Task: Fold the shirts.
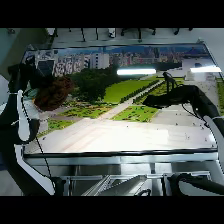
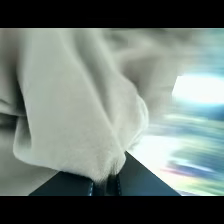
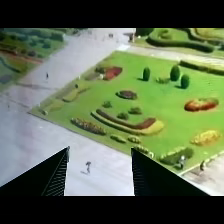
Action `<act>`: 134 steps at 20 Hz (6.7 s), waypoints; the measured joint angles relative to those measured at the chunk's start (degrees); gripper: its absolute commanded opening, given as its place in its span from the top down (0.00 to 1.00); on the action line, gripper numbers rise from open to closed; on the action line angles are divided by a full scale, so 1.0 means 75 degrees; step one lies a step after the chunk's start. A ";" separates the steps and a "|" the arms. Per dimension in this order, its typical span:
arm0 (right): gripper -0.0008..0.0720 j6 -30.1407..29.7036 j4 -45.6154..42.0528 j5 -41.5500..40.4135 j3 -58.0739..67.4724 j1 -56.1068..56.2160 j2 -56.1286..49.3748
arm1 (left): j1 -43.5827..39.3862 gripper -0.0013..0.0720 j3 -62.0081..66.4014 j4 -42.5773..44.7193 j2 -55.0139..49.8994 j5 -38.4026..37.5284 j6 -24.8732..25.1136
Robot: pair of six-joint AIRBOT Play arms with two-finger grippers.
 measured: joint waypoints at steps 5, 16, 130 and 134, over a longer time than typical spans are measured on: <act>0.39 0.0055 -0.0020 -0.0938 0.0592 -0.0592 0.1358 | -0.1556 0.96 0.0020 -0.2468 0.1993 0.1008 0.0446; 0.37 0.0137 -0.0090 -0.2667 0.0516 -0.2436 0.3491 | -0.5791 0.12 -0.3057 -0.2690 0.3357 0.0000 -0.0297; 0.96 -0.0711 0.1116 -0.0213 0.4616 -0.1486 0.4179 | 0.0000 0.96 -0.0551 -0.3934 0.6977 -0.0621 0.0691; 0.96 -0.0842 0.0600 -0.0583 0.6475 -0.1964 0.4572 | 0.0003 0.96 -0.0085 -0.3357 0.8483 -0.0676 0.0452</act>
